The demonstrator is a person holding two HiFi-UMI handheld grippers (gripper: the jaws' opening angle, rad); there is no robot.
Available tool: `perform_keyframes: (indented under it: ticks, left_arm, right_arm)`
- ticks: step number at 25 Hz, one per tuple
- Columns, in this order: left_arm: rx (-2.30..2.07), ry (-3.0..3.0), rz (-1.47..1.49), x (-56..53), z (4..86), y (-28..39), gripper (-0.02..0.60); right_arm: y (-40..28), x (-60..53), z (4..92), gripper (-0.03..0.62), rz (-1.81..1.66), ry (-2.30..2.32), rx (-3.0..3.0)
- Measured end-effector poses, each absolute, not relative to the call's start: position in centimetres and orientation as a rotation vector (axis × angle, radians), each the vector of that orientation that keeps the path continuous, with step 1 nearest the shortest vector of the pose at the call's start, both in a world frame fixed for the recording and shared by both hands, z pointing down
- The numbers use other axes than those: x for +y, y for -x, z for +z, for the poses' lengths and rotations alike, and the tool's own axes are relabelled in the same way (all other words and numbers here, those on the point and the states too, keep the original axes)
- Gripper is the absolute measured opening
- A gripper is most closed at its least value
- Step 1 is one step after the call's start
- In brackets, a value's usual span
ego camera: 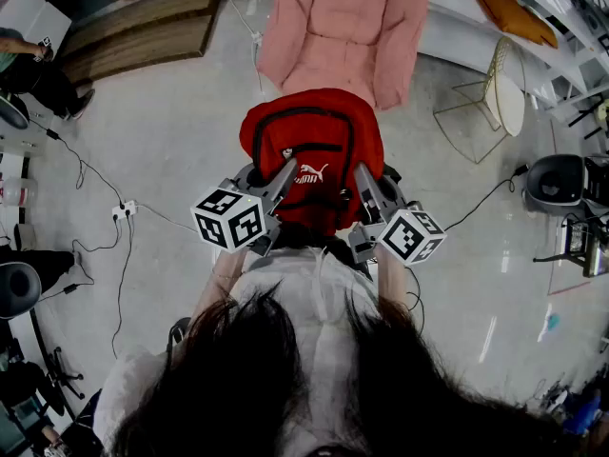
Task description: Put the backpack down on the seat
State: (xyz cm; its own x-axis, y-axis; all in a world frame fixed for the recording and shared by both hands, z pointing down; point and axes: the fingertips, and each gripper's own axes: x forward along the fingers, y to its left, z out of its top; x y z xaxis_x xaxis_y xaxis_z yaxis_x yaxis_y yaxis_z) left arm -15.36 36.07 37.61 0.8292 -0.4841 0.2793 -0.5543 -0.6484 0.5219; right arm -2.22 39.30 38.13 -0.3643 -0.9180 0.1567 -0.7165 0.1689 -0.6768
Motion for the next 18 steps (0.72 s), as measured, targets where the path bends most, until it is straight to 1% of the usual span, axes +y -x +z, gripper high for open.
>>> perform_keyframes:
  ticks: [7,18]
  left_arm:
    - [-0.76,-2.391,0.183,36.6,37.6,15.2,0.054]
    - [-0.724,-2.394,0.26,33.1,38.7,13.4,0.054]
  right_arm:
    - [2.1,39.9,38.1,0.052,-0.99,1.583,2.17]
    - [0.5,37.1,39.0,0.053,-0.999,1.664,2.154]
